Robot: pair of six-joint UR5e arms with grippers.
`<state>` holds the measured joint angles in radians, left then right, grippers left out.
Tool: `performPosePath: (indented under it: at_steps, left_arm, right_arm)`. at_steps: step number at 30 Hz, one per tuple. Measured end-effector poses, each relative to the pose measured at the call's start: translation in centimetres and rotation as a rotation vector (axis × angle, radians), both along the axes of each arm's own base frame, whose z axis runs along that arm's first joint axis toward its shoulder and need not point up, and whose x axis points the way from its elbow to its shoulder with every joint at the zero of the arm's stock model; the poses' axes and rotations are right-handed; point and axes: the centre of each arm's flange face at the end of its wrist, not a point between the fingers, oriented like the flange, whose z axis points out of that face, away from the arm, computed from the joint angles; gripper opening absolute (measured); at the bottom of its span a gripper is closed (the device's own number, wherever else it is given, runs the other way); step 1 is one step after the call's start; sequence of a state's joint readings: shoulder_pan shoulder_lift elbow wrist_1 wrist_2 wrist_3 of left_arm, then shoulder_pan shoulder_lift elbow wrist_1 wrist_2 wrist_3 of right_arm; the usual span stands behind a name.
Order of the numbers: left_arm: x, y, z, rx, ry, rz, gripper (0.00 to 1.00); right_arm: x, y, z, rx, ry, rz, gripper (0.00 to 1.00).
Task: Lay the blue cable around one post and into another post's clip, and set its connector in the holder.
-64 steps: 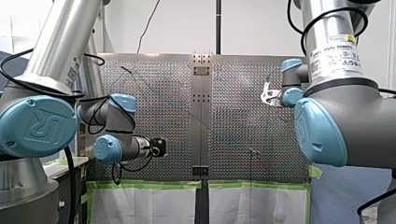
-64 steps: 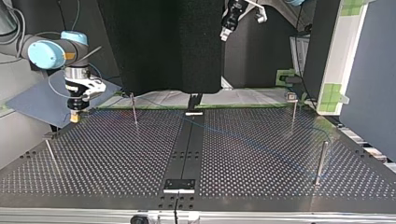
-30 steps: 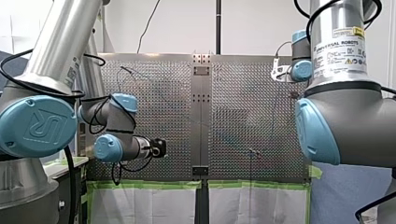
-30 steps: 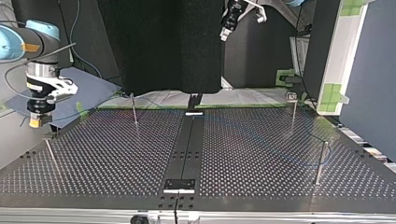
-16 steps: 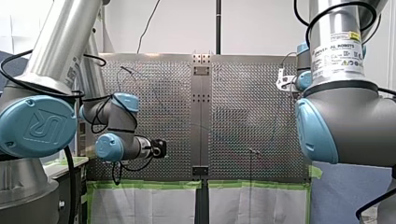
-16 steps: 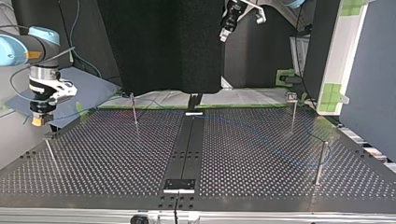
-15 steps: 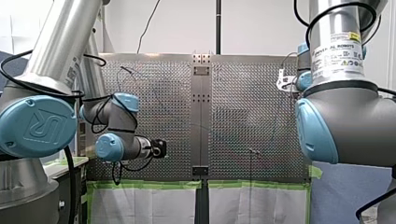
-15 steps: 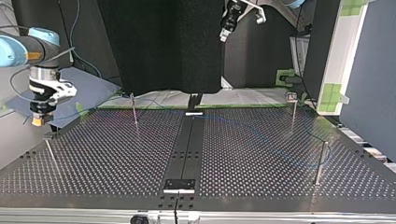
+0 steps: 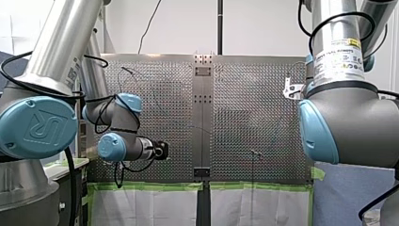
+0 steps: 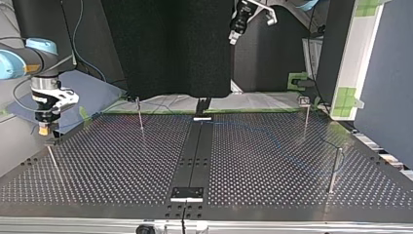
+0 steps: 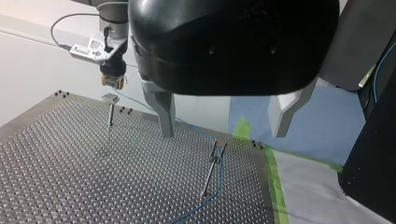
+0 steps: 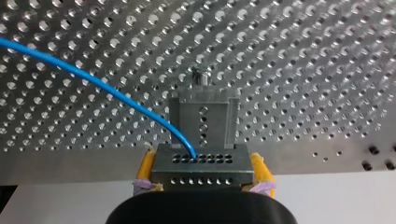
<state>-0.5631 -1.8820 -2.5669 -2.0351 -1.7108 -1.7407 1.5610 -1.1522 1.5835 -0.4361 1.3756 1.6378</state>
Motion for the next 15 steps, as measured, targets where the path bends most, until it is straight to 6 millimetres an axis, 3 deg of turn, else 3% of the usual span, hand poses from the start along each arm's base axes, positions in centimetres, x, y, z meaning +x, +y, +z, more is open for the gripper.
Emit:
performPosePath:
  at_steps: [15]
  left_arm:
    - [-0.15, 0.34, -0.11, 0.014, 0.012, 0.034, 1.00]
  right_arm:
    - [-0.60, -0.70, 0.28, 0.001, 0.004, 0.100, 0.00]
